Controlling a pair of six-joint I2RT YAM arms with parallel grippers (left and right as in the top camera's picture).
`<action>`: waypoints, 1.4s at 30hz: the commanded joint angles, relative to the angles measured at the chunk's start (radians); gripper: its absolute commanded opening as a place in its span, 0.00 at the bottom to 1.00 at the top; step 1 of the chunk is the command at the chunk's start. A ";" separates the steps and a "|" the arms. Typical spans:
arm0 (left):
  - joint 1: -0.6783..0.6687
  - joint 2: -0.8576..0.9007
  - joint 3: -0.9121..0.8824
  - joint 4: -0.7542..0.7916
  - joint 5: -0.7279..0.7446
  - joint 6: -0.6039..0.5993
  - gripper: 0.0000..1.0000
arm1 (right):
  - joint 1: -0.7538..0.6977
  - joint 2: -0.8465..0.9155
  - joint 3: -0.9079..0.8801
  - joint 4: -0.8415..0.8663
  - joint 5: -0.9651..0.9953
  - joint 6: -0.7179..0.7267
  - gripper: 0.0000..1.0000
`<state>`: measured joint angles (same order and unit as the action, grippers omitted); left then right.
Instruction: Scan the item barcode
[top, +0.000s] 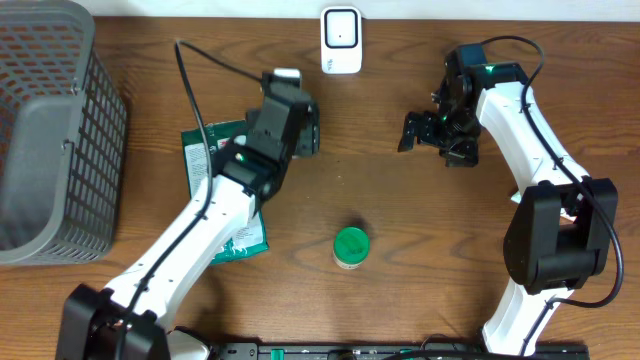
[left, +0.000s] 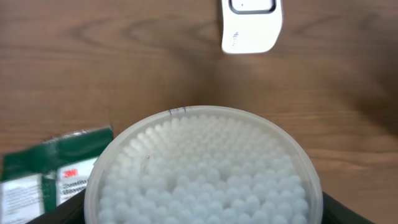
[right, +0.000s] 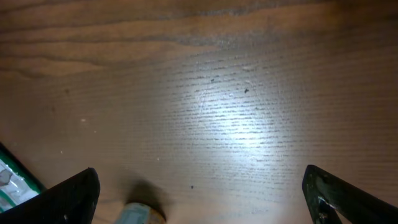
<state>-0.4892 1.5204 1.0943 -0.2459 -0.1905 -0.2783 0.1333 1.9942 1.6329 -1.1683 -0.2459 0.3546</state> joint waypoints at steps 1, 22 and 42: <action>-0.001 0.010 -0.125 0.118 -0.019 -0.042 0.69 | 0.005 -0.016 -0.007 0.010 0.010 -0.011 0.99; -0.001 0.082 -0.321 0.420 0.075 0.016 0.75 | 0.006 -0.016 -0.007 0.032 0.010 -0.011 0.99; -0.001 0.084 -0.321 0.374 0.075 0.015 0.88 | 0.006 -0.016 -0.007 0.034 0.010 -0.012 0.99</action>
<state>-0.4892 1.6028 0.7734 0.1349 -0.1108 -0.2802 0.1333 1.9942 1.6321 -1.1358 -0.2451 0.3546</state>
